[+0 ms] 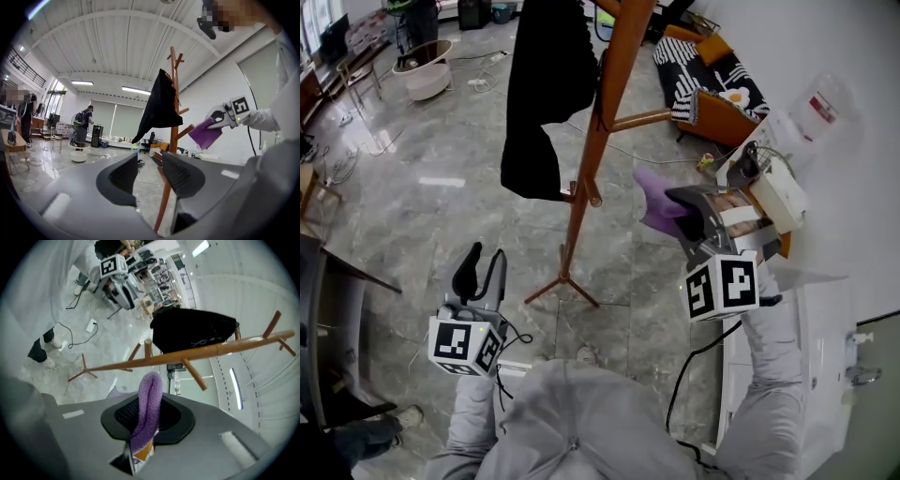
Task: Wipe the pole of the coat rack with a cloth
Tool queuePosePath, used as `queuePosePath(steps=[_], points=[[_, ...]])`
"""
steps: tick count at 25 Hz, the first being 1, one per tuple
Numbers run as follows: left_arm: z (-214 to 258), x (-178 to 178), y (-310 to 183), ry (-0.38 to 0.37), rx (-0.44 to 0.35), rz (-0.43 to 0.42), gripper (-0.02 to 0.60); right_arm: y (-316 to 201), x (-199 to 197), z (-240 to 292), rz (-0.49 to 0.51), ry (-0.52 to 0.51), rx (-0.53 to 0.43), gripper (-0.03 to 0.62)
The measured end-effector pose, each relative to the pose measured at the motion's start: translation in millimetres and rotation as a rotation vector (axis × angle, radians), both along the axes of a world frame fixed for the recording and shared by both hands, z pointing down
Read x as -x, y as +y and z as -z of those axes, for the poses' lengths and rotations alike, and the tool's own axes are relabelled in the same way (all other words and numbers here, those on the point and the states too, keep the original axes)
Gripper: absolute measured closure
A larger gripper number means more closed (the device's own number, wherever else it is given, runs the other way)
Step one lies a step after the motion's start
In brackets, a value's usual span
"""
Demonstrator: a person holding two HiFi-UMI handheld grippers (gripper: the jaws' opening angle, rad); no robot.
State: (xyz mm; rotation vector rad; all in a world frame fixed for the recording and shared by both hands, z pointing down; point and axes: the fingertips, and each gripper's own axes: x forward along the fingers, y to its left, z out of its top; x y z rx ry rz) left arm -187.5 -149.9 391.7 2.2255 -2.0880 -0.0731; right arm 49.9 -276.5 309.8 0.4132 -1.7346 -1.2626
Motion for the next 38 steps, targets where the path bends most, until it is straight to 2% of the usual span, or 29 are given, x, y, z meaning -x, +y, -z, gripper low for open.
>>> queuePosePath(steps=[3,8,12,16,20,26,30,34,38], points=[[-1,-2,1,0.001,0.002,0.004,0.413,18,23,17,0.132,-0.023,-0.040,0.539],[-2,1,6,0.002,0.005,0.026,0.413,32,53,31,0.329,0.011,-0.093,0.539],[-3,9,13,0.005,0.006,0.065,0.413,29,69,31,0.406,0.049,-0.107,0.539],[-5,17,21,0.008,0.011,0.100,0.413,21,84,20,0.459,0.093,-0.076,0.539],[-7,23,28,0.011,0.015,0.130,0.413,9,91,6,0.465,0.107,-0.010,0.539],[-9,23,33,0.015,0.022,0.147,0.413,9,92,-9,0.470,0.070,0.190,0.540],[-10,20,30,0.014,0.025,0.137,0.413,20,88,-3,0.483,0.020,0.289,0.540],[-8,15,26,0.013,0.022,0.116,0.413,39,80,4,0.502,0.016,0.363,0.540],[-7,8,22,0.013,0.017,0.091,0.413,57,71,8,0.513,0.013,0.391,0.540]])
